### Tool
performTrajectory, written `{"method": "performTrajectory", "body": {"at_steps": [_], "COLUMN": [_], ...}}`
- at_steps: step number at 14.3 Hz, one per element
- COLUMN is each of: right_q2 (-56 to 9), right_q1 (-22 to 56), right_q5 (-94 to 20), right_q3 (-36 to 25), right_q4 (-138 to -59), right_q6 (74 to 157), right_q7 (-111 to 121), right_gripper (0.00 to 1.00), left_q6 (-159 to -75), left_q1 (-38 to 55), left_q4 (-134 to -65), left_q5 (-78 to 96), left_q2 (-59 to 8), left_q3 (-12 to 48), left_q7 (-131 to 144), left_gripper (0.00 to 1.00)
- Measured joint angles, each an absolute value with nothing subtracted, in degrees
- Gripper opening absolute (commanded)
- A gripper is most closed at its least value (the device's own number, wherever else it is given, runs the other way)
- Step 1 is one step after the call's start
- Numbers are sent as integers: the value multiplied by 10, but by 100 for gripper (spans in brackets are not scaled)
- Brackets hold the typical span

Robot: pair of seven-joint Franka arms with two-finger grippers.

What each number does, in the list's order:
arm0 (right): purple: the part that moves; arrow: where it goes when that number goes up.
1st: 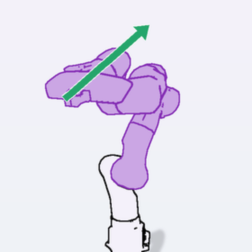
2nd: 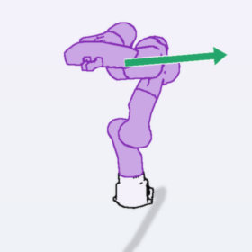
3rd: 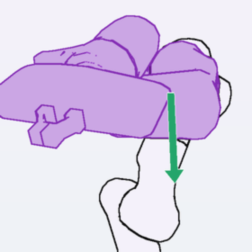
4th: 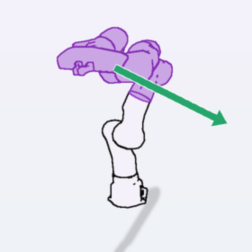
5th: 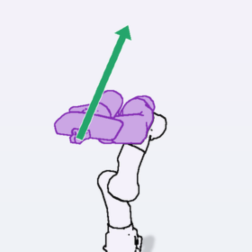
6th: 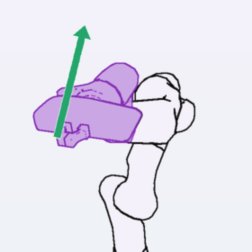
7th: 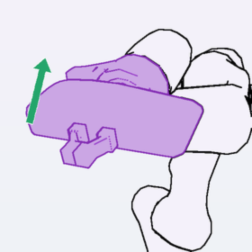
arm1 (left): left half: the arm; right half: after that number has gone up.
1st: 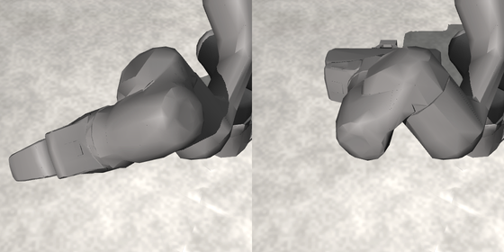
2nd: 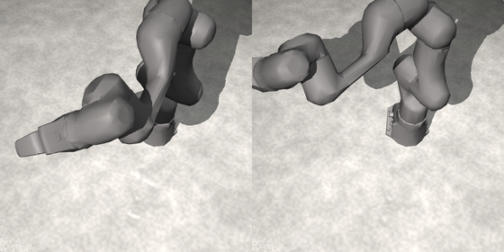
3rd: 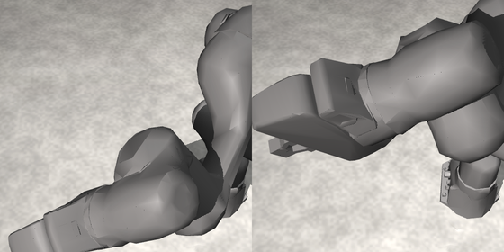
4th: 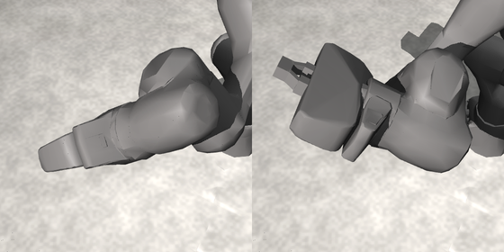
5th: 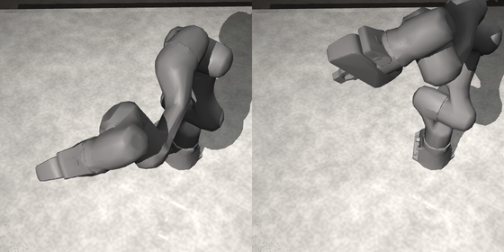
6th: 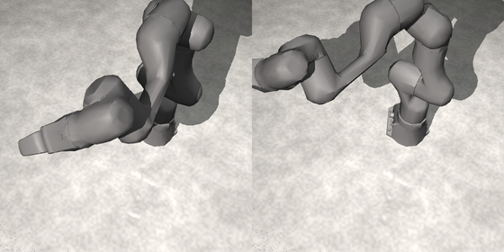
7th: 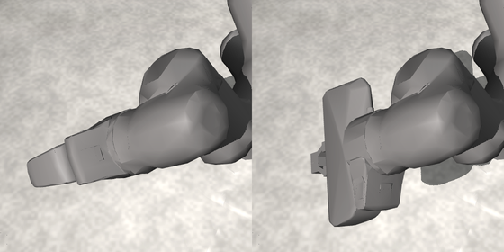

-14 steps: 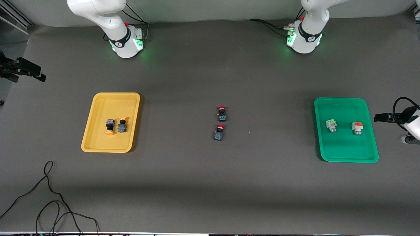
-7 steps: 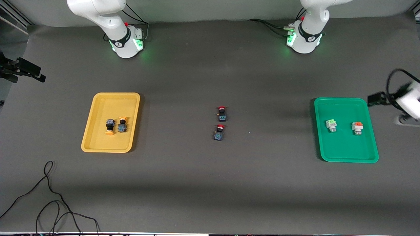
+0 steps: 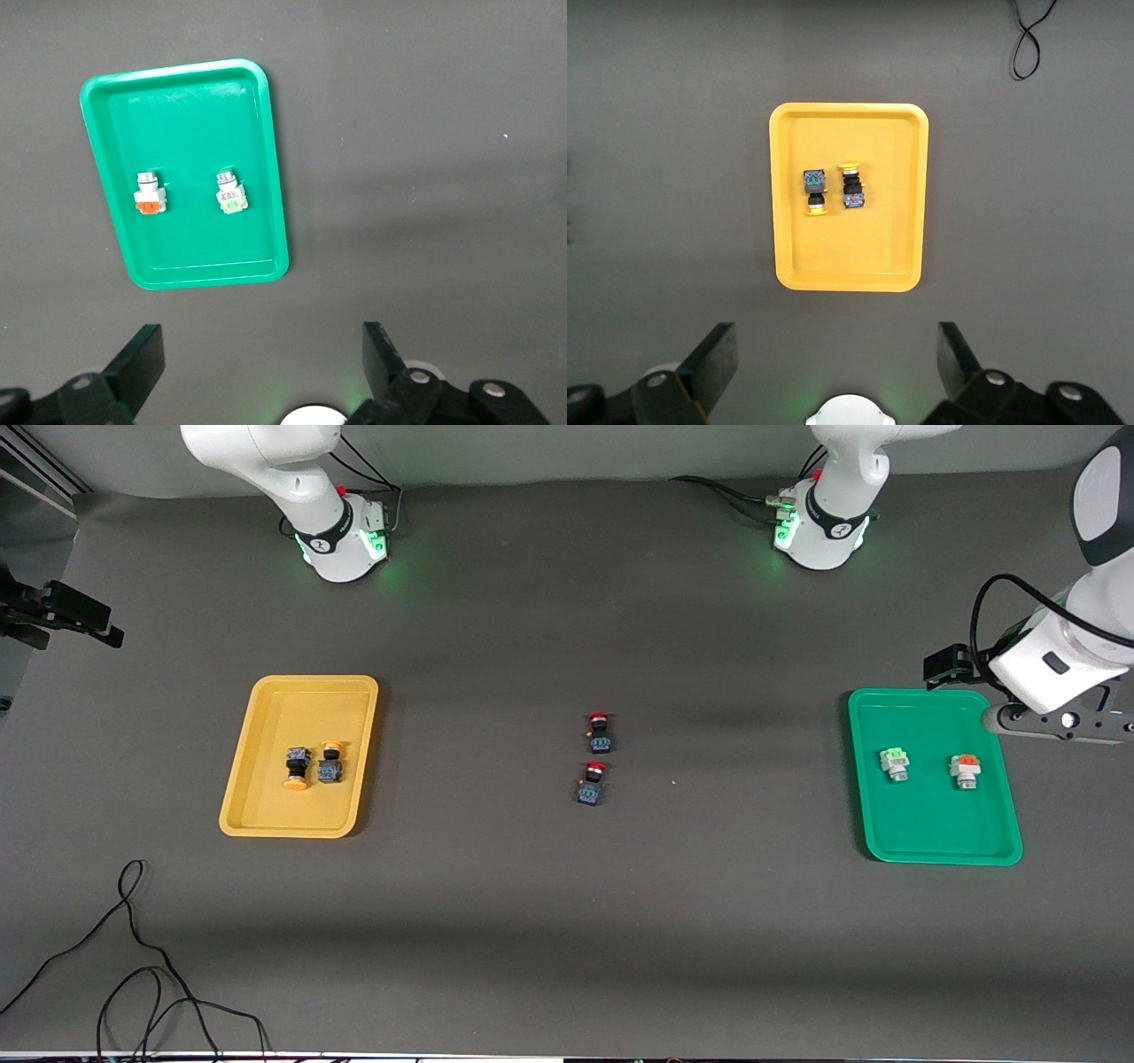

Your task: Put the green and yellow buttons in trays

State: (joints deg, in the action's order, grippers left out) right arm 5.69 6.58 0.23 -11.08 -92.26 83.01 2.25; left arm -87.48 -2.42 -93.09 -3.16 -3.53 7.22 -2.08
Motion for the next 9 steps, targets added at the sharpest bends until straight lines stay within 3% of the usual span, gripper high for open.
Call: {"method": "performTrajectory", "body": {"at_steps": [9], "right_q2": [57], "right_q1": [66], "right_q5": [2], "right_q3": [-111], "right_q4": [-923], "right_q6": [830], "right_q7": [23], "right_gripper": [100], "left_q6": [-874], "left_q1": [-10], "left_q4": [-923], "left_q5": [-5], "left_q2": [-35], "left_q3": [51], "left_q7": [-21], "left_gripper": [100]}}
